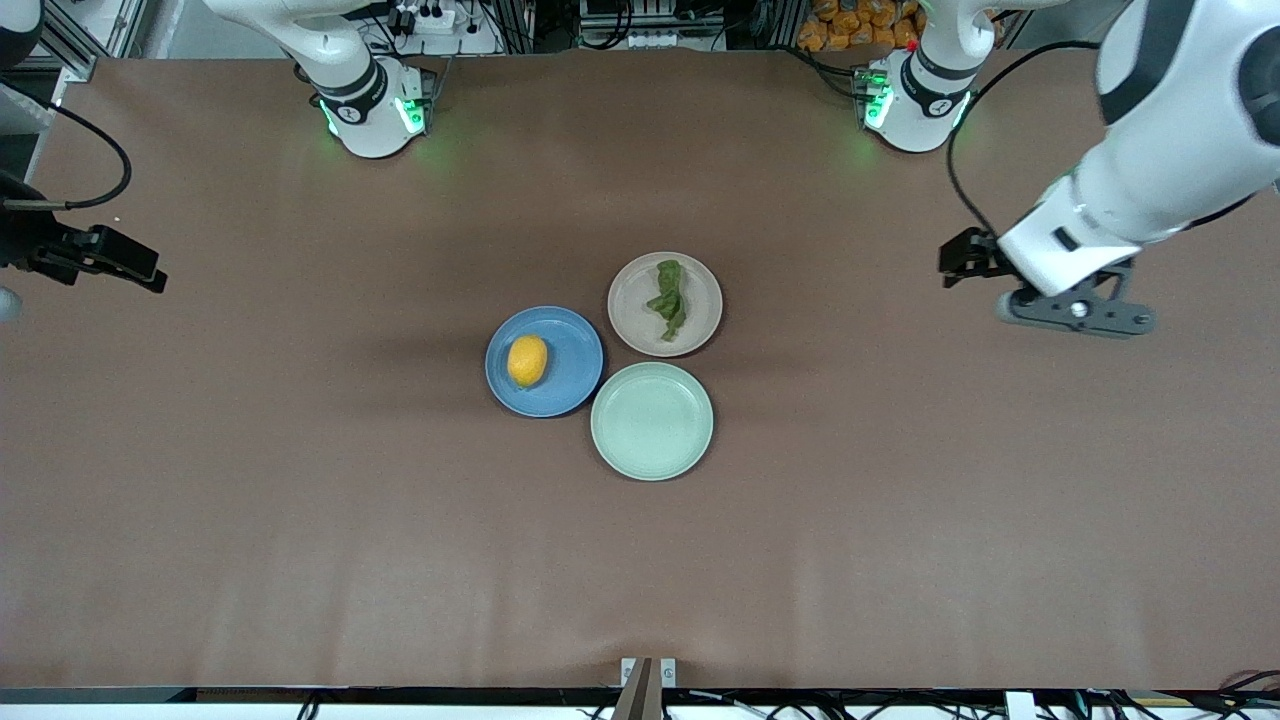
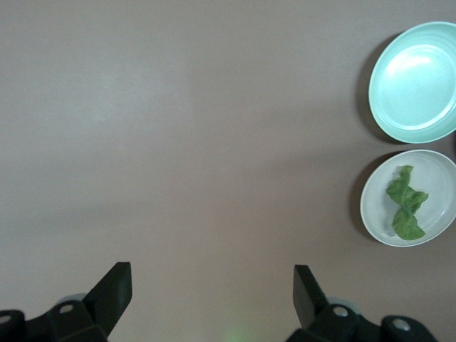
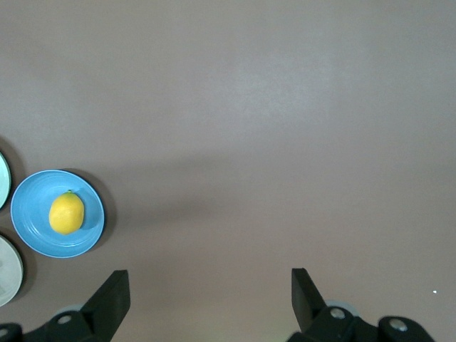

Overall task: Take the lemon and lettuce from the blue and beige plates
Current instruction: 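Move the left gripper over the lettuce on the beige plate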

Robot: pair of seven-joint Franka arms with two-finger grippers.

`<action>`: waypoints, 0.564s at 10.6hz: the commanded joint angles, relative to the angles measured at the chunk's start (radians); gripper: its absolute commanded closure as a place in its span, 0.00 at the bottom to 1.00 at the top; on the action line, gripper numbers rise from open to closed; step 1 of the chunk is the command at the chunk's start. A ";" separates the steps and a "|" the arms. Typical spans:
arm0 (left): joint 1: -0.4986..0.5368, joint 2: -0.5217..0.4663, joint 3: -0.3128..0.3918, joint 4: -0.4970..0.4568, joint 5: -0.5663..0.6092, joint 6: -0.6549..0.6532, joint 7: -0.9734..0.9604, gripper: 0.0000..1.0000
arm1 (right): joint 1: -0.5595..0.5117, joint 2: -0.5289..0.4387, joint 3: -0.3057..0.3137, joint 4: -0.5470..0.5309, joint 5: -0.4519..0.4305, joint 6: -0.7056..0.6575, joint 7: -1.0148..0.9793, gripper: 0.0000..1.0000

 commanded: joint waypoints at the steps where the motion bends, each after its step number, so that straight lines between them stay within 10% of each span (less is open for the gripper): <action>1: 0.005 -0.015 -0.084 -0.111 -0.026 0.111 -0.130 0.00 | -0.007 -0.016 0.007 -0.006 -0.012 -0.007 -0.008 0.00; 6: -0.026 0.091 -0.250 -0.166 -0.023 0.257 -0.513 0.00 | -0.003 -0.009 0.026 -0.023 -0.007 0.001 -0.004 0.00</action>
